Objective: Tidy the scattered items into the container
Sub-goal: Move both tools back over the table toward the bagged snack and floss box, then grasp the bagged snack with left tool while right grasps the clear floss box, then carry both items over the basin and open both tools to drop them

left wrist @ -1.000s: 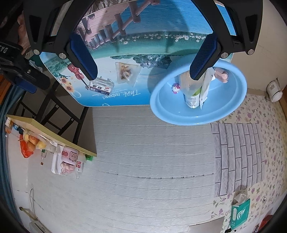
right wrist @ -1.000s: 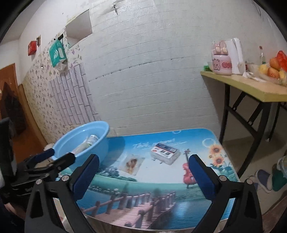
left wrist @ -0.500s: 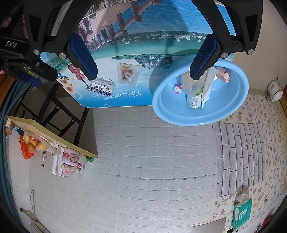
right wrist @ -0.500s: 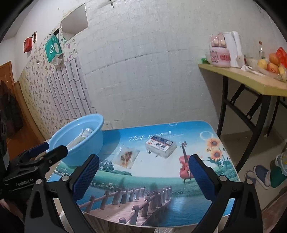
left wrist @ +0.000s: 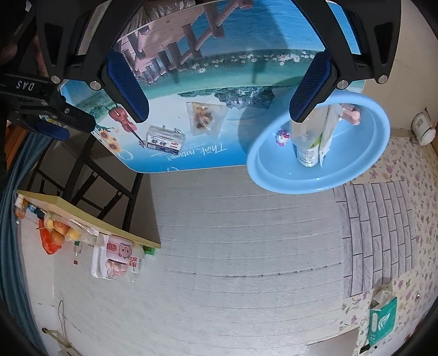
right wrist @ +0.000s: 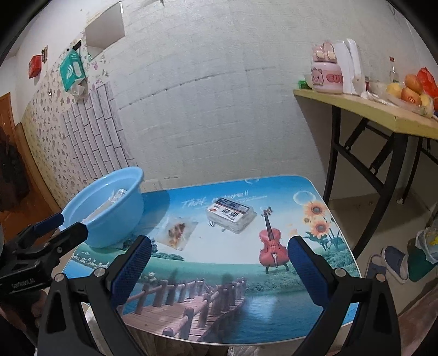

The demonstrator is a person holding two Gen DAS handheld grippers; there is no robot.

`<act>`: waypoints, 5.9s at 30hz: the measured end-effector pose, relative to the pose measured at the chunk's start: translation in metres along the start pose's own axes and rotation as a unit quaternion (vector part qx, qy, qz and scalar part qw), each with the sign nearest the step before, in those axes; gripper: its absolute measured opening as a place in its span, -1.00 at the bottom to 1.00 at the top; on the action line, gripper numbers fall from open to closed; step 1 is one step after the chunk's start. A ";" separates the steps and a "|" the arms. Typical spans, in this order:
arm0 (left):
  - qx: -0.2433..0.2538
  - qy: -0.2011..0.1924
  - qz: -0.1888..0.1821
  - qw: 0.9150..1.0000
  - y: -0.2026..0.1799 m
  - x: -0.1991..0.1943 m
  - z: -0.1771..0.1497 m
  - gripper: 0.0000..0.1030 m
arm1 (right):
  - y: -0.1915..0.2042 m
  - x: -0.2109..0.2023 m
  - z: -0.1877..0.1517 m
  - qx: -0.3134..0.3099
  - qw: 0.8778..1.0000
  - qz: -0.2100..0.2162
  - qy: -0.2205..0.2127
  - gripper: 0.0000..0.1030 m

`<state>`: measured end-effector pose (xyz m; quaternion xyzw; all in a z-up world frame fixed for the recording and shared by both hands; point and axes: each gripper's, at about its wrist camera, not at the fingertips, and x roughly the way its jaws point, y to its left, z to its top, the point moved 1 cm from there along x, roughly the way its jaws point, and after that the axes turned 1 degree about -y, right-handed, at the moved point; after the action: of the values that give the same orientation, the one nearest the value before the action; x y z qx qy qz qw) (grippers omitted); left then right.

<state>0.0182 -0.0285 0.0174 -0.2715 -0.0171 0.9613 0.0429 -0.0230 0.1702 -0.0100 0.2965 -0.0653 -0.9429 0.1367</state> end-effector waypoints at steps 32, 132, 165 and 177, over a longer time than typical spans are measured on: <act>0.012 0.089 -0.017 0.996 -0.024 0.085 -0.027 1.00 | -0.034 0.053 0.007 -0.060 0.997 0.000 0.045 0.95; 0.030 0.130 -0.024 0.991 -0.038 0.111 -0.027 -0.39 | -0.018 0.100 -0.019 -0.034 0.989 0.023 0.141 0.09; -0.025 0.091 -0.020 0.995 -0.022 0.050 -0.009 -0.39 | 0.038 0.048 -0.015 -0.047 0.995 -0.023 0.090 0.09; -0.019 0.047 -0.006 0.999 -0.004 0.031 0.017 -0.39 | 0.041 0.046 -0.011 -0.048 0.995 -0.024 0.085 0.10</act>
<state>-0.0165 -0.0222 0.0156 -0.3169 -0.0351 0.9468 0.0441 -0.0442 0.1167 -0.0352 0.3701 -0.0010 -0.9194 0.1330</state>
